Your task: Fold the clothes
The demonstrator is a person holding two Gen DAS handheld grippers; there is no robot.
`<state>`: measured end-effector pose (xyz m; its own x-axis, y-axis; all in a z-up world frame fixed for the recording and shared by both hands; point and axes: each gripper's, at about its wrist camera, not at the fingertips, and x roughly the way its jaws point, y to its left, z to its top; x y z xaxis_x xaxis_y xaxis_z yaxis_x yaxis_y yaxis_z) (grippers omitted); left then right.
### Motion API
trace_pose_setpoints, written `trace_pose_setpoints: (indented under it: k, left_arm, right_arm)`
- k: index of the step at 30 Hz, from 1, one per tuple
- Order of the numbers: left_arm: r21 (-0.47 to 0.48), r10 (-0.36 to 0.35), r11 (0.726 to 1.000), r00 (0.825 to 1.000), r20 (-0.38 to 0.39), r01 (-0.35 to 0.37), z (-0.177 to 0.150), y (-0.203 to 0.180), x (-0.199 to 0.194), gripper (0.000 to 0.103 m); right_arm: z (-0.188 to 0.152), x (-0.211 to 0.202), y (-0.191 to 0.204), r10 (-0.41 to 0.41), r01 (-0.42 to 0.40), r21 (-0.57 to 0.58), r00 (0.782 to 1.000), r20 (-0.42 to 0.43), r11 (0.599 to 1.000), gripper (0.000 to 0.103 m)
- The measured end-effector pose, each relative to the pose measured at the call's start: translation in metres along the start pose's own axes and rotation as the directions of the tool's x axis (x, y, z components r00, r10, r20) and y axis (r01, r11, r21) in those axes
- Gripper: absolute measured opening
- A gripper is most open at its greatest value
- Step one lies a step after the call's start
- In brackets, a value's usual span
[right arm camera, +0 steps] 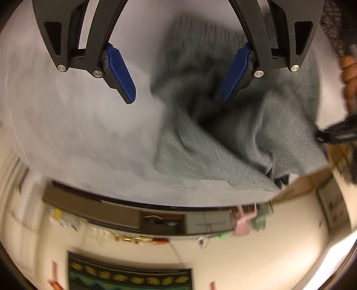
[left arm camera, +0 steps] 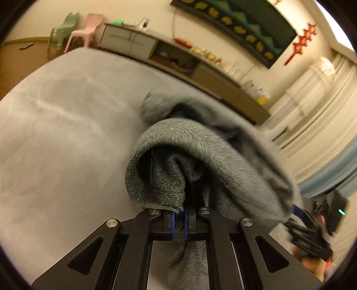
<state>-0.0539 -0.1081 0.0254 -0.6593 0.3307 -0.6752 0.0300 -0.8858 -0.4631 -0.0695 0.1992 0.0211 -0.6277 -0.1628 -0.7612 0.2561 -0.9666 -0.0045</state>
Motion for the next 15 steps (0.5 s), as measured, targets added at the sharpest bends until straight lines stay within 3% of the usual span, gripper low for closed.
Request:
trace_pose_setpoints:
  k: [2,4,6,7,9,11,13,15]
  left_arm:
    - [0.059,0.008,0.998,1.0,-0.001,-0.008,0.0,-0.012,0.002,0.007]
    - [0.129,0.052,0.99,0.998,0.046,-0.058,0.01,-0.02,-0.003,0.007]
    - [0.088,0.069,0.992,0.978,0.197,-0.088,0.037,-0.007,-0.037,0.006]
    - [0.026,0.077,0.996,0.961,0.264,-0.087,0.053,0.008,-0.057,0.006]
    - [-0.103,0.092,0.993,0.944,0.317,-0.062,0.078,0.046,-0.084,0.006]
    - [-0.187,0.097,0.981,0.956,0.277,-0.045,0.09,0.075,-0.081,0.006]
    - [-0.237,0.094,0.97,0.983,0.157,-0.055,0.085,0.088,-0.054,0.007]
    - [-0.27,0.058,0.961,0.998,0.022,-0.05,0.071,0.088,-0.025,0.007]
  right_arm:
    - [0.022,0.028,0.014,-0.029,0.026,-0.067,0.999,-0.04,0.997,0.075]
    - [0.043,0.054,0.024,-0.02,0.004,-0.143,0.994,-0.111,0.99,0.011]
    - [0.061,0.048,0.017,-0.026,0.015,-0.111,0.995,-0.098,0.994,0.006]
    - [0.073,0.021,-0.003,-0.003,0.003,0.003,1.0,-0.009,1.0,0.005]
    - [0.075,-0.029,-0.033,0.026,-0.046,0.169,0.993,0.119,0.984,0.004]
    - [0.053,-0.08,-0.053,0.01,-0.067,0.269,0.978,0.207,0.961,0.004]
    - [0.021,-0.09,-0.053,-0.021,-0.023,0.265,0.987,0.162,0.964,0.004]
    - [-0.022,-0.07,-0.044,-0.032,0.028,0.196,0.999,0.015,0.98,0.004]
